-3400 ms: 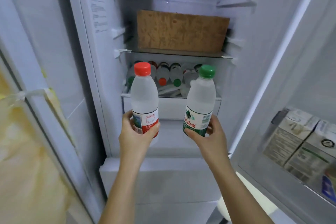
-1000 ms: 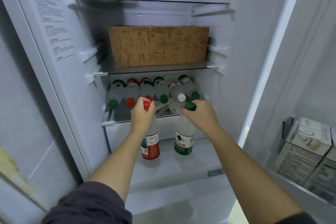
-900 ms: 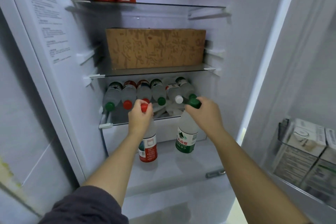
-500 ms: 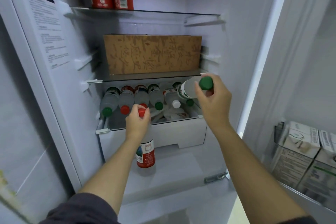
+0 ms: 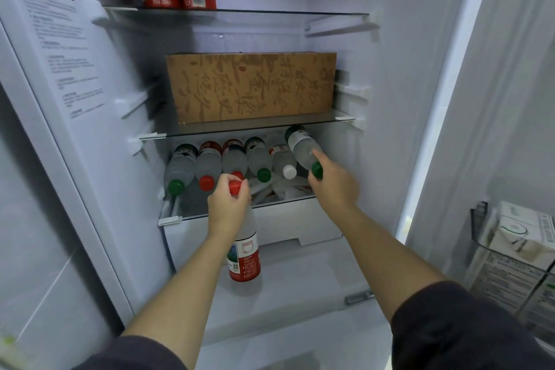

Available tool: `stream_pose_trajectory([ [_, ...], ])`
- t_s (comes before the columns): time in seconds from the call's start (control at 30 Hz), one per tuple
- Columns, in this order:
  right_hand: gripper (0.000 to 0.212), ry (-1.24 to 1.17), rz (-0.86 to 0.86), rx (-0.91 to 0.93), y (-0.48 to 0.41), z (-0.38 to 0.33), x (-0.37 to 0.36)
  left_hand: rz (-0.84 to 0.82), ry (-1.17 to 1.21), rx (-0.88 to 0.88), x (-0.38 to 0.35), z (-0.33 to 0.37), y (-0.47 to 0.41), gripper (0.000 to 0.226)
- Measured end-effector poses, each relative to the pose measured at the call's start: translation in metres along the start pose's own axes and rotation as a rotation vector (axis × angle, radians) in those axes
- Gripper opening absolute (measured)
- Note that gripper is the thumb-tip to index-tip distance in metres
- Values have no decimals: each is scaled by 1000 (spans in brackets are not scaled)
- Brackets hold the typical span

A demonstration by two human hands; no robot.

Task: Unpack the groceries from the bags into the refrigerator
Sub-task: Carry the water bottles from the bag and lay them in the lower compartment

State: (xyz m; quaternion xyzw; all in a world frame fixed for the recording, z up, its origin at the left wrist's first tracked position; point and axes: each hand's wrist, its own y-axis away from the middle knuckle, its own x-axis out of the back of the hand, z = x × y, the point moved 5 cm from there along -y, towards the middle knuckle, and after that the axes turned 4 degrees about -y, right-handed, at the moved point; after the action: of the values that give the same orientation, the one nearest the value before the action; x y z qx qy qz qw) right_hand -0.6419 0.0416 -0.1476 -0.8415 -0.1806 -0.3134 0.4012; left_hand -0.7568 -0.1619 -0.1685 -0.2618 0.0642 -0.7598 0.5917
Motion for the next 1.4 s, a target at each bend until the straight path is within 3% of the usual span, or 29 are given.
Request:
stream_pose_trajectory([
  [0.3,53,187,-106,49,-41,-9,-19,8,17,-3,0,-1,0,9],
  [0.97,58,182,-263,17,-90,-6,-51,13,43,23,-4,-7,-4,8],
  [1.1,72,189,-318,-1,-84,-6,-46,-15,31,38,-3,-5,-5,7],
  [1.17,79,194,-263,-50,-68,-7,-38,-33,24,47,-3,-4,-5,8],
  [1.3,71,160,-38,-26,-8,-9,-22,-69,-16,67,0,-2,-6,13],
  [1.4,61,165,-113,-30,33,13,-29,-115,-90,75,4,4,-4,18],
])
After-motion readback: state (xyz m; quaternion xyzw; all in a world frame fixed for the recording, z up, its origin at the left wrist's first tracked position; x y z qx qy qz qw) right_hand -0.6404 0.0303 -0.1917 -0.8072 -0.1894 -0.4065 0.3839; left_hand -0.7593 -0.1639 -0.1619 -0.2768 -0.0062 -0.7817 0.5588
